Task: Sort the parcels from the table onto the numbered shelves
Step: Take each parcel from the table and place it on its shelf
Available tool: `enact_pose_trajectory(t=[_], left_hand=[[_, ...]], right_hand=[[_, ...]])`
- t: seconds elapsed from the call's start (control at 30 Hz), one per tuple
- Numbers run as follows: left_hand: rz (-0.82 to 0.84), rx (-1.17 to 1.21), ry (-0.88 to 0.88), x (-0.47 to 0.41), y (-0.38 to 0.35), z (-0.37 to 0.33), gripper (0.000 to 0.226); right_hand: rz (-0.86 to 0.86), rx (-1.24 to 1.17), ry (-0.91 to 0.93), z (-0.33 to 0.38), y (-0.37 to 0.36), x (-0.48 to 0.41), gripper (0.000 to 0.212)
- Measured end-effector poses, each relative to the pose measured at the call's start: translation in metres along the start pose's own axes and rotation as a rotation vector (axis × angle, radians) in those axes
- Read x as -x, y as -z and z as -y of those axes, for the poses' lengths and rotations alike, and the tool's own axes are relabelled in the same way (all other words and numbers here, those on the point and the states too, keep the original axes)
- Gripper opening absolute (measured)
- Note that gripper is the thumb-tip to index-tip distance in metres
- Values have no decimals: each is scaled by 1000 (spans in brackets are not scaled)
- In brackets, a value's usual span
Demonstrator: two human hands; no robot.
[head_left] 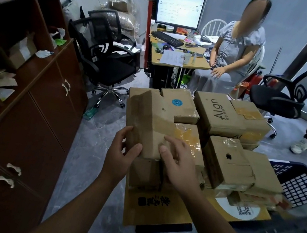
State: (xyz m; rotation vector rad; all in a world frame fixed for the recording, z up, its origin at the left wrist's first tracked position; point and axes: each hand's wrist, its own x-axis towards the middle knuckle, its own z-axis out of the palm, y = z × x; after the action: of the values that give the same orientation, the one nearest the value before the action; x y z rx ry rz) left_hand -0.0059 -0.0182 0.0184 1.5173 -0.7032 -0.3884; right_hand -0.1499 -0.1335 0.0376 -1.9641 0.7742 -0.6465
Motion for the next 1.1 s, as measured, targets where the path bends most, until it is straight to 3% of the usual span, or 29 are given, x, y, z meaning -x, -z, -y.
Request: enact_pose_trajectory(t=[0.07, 0.23, 0.4, 0.53, 0.63, 0.73, 0.9, 1.03, 1.1], left_hand=[[-22, -38, -34, 1, -2, -2, 49], [-38, -23, -83, -1, -5, -6, 46], [-79, -27, -34, -11, 4, 3, 31], [-24, -118, -1, -13, 2, 6, 34], [36, -29, 134, -15, 5, 8, 61], [72, 112, 177, -16, 4, 7, 67], [1, 16, 49, -15, 5, 3, 51], [-24, -27, -2, -11, 2, 0, 47], [-30, -53, -19, -9, 1, 1, 48]], right_hand=[[-9, 29, 47, 8, -3, -3, 48], [41, -228, -20, 18, -5, -7, 47], [36, -466, -33, 11, 6, -2, 47], [16, -537, -64, 6, 7, 0, 41], [19, -577, -94, 3, 9, 1, 35], [74, -509, -84, -2, 10, 1, 32], [52, -147, 17, -10, 9, -6, 40], [23, -104, 29, -2, 8, -10, 35], [47, -124, 8, 1, 8, -11, 45]])
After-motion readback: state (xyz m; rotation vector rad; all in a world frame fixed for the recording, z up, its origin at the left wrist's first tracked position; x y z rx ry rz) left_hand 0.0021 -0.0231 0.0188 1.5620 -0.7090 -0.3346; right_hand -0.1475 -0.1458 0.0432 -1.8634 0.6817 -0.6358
